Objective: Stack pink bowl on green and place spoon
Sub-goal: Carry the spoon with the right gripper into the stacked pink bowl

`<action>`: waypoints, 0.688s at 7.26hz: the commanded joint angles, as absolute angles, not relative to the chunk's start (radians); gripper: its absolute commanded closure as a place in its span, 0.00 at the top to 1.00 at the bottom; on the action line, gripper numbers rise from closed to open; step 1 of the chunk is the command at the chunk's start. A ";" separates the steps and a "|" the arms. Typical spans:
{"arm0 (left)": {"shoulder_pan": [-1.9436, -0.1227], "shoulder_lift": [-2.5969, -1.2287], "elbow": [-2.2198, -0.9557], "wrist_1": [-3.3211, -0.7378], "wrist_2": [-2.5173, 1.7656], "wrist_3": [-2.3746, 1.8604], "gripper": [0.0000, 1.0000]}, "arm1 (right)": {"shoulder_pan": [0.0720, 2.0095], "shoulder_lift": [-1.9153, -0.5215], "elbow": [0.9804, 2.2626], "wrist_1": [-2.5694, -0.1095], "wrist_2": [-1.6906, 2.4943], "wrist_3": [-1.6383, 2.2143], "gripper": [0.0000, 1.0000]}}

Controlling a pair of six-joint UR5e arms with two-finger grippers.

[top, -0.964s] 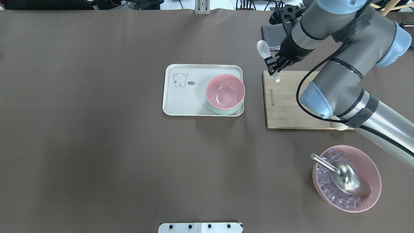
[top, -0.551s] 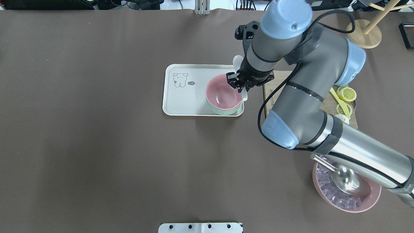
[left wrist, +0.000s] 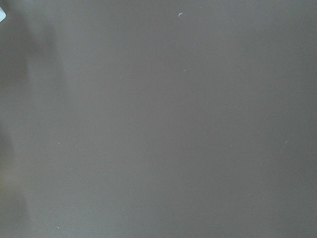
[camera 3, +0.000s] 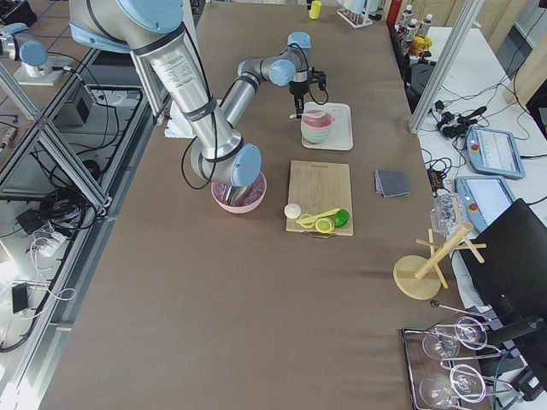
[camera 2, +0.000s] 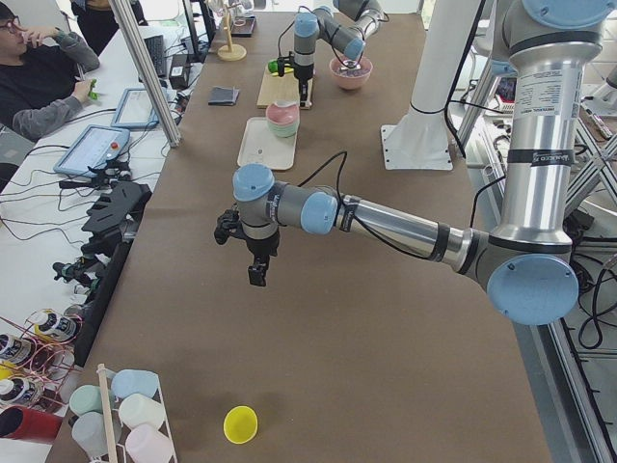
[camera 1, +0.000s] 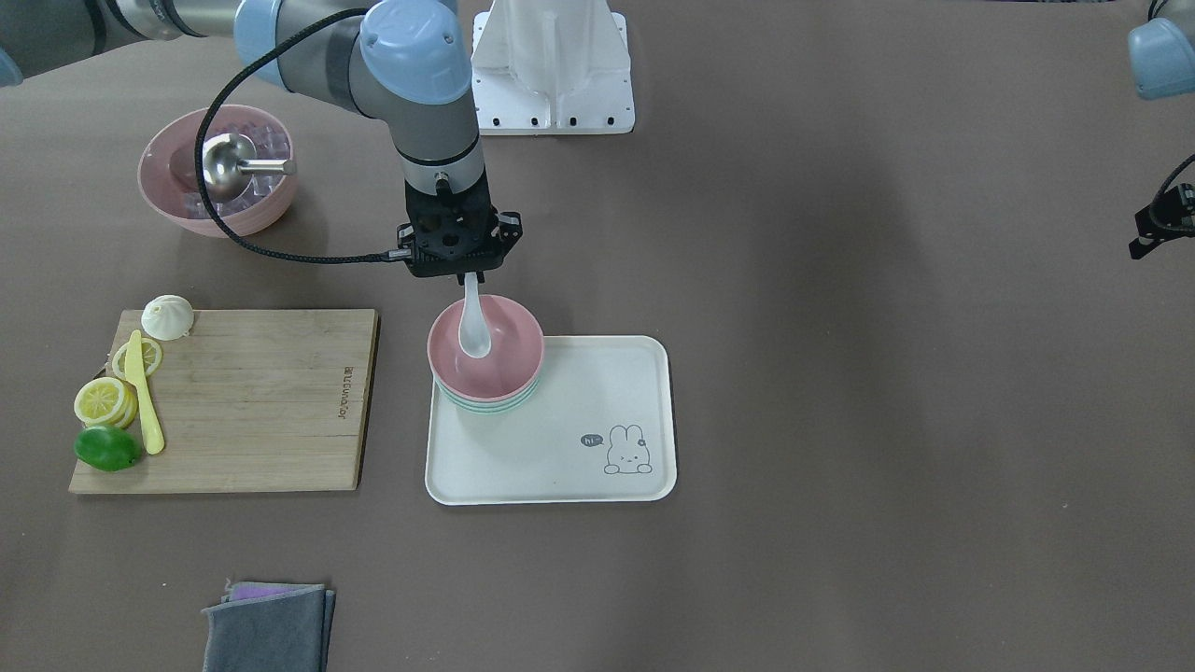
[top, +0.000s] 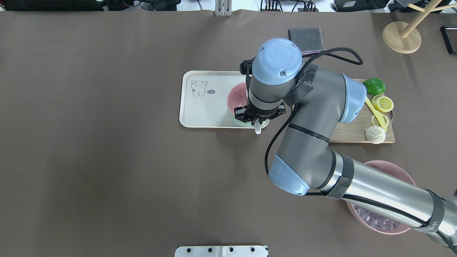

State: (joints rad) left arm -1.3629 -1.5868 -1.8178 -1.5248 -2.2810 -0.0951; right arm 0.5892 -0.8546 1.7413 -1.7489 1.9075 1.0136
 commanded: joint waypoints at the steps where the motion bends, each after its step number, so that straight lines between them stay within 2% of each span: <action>1: -1.362 -1.586 -1.816 -1.525 -2.281 -0.095 0.98 | 0.586 -0.853 1.718 -1.741 1.888 0.994 0.18; 2: -1.362 -1.588 -1.816 -1.525 -2.281 -0.095 0.99 | 0.587 -0.853 1.700 -1.699 1.882 0.961 0.26; 3: -1.362 -1.588 -1.812 -1.525 -2.281 -0.095 0.98 | 0.588 -0.853 1.686 -1.687 1.881 0.959 0.44; 4: -1.362 -1.588 -1.813 -1.525 -2.281 -0.095 0.98 | 0.588 -0.853 1.686 -1.687 1.862 0.960 0.84; 5: -1.364 -1.588 -1.812 -1.525 -2.281 -0.095 0.99 | 0.592 -0.853 1.686 -1.687 1.853 0.963 0.99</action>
